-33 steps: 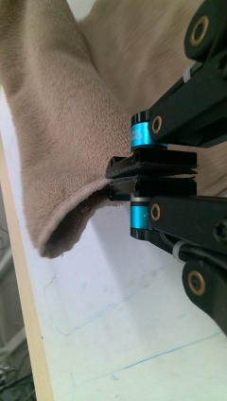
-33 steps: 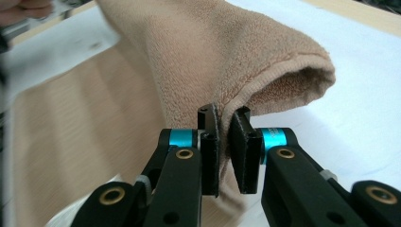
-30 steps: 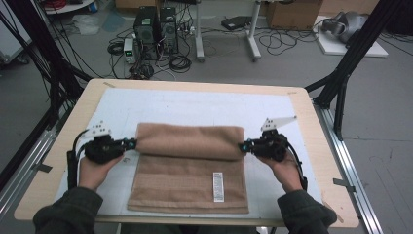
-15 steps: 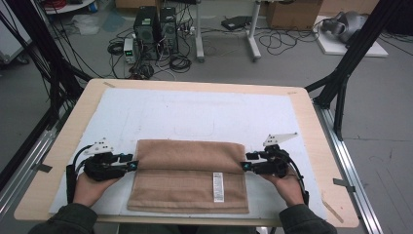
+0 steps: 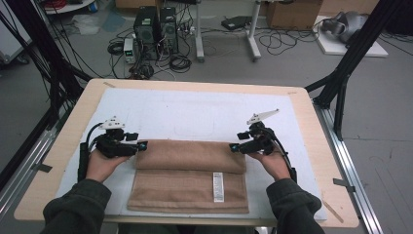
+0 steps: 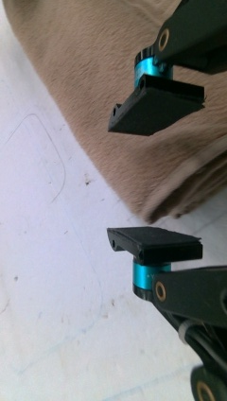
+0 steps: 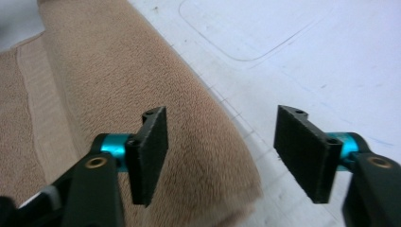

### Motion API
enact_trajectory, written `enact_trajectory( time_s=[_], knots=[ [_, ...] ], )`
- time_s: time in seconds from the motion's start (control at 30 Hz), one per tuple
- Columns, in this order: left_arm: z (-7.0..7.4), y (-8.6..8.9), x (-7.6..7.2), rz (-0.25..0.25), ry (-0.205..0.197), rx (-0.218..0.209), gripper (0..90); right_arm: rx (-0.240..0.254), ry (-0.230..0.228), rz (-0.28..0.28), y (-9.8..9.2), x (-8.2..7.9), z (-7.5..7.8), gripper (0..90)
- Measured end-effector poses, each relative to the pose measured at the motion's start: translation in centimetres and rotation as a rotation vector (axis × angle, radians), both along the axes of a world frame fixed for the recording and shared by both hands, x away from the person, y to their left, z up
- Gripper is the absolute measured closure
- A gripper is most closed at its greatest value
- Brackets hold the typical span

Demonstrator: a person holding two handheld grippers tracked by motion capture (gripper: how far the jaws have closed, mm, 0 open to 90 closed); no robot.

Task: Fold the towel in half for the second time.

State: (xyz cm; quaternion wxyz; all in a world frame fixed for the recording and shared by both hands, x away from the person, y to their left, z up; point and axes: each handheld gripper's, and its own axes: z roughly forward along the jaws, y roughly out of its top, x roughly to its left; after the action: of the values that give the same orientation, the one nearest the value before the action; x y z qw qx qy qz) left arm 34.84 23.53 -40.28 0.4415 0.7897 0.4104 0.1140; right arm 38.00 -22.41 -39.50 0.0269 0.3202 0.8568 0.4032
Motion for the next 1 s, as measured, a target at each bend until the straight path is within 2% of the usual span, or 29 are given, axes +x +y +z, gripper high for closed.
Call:
enact_trajectory(
  time_s=[0.07,0.1,0.13,0.17,0.2,0.23,0.3,0.33,0.37,0.43,0.5,0.53,0.57,0.6,0.63,0.67,0.77,0.8,0.83,0.87,0.9,0.93,0.97,1.0],
  knots=[
    [-0.7,-0.2,0.6,-0.013,0.048,0.029,39.7,0.009,0.041,0.018,0.3,0.4,-0.6,34.9],
    [-1.0,-0.2,0.7,-0.042,0.082,0.024,43.5,0.010,0.066,0.030,0.4,0.5,-0.8,45.2],
    [-1.2,-0.1,0.5,-0.069,0.090,0.017,52.9,0.009,0.095,0.068,0.5,0.5,-1.0,54.8],
    [-1.1,0.0,0.2,-0.076,0.067,0.015,66.3,-0.002,0.115,0.100,0.6,0.4,-1.1,65.7],
    [-0.9,0.1,-0.2,-0.082,0.050,0.001,73.3,-0.013,0.110,0.128,0.7,0.2,-1.1,74.6],
    [-0.5,0.3,-0.8,-0.097,0.023,-0.002,78.9,-0.005,0.100,0.149,0.7,-0.2,-0.8,79.6],
    [0.2,0.5,-2.0,-0.120,-0.021,-0.002,82.4,0.021,0.075,0.180,0.6,-1.0,0.0,81.4],
    [0.6,0.6,-2.8,-0.132,-0.040,-0.007,82.7,0.031,0.065,0.187,0.6,-1.5,0.4,81.4],
    [1.0,0.9,-3.8,-0.142,-0.059,-0.025,82.8,0.035,0.037,0.197,0.5,-2.2,0.9,81.4],
    [1.5,1.3,-5.4,-0.166,-0.073,-0.048,82.9,0.061,0.016,0.233,0.3,-3.7,1.8,81.4],
    [1.9,1.8,-7.5,-0.226,-0.082,-0.077,82.5,0.087,-0.015,0.285,0.1,-5.7,2.6,80.1],
    [2.1,2.1,-8.4,-0.253,-0.081,-0.089,79.7,0.113,-0.011,0.332,-0.1,-6.7,2.8,77.8],
    [2.2,2.4,-9.2,-0.256,-0.083,-0.088,70.1,0.136,-0.001,0.370,-0.4,-7.6,2.8,72.0],
    [2.3,2.6,-9.5,-0.258,-0.063,-0.096,55.5,0.149,0.018,0.392,-0.6,-8.2,2.8,64.7],
    [2.4,2.9,-9.5,-0.268,-0.045,-0.109,49.2,0.173,0.029,0.397,-0.9,-8.5,2.8,62.7],
    [2.5,3.0,-9.5,-0.278,-0.044,-0.115,47.1,0.194,0.026,0.394,-1.2,-8.6,2.8,61.1],
    [2.3,2.4,-8.7,-0.257,-0.059,-0.070,46.2,0.174,0.024,0.345,-1.4,-7.7,2.3,53.8],
    [2.0,2.2,-8.3,-0.243,-0.066,-0.055,46.3,0.146,0.014,0.309,-1.3,-7.3,2.1,51.8],
    [1.7,1.9,-7.8,-0.225,-0.077,-0.039,46.3,0.096,-0.008,0.256,-1.1,-6.8,1.8,49.6],
    [1.3,1.6,-7.3,-0.199,-0.086,-0.021,46.3,0.064,-0.015,0.229,-0.9,-6.2,1.4,49.6],
    [0.9,1.4,-6.7,-0.179,-0.092,-0.010,46.4,0.050,-0.015,0.212,-0.7,-5.7,1.1,48.5],
    [0.4,1.2,-6.0,-0.154,-0.100,0.010,46.3,0.018,-0.042,0.171,-0.6,-5.2,0.7,46.0],
    [0.1,1.0,-5.4,-0.133,-0.097,0.027,46.3,-0.001,-0.041,0.139,-0.5,-4.5,0.3,45.9],
    [-0.2,0.8,-5.0,-0.117,-0.093,0.027,45.9,-0.014,-0.037,0.131,-0.4,-4.1,-0.1,44.1]
  ],
)
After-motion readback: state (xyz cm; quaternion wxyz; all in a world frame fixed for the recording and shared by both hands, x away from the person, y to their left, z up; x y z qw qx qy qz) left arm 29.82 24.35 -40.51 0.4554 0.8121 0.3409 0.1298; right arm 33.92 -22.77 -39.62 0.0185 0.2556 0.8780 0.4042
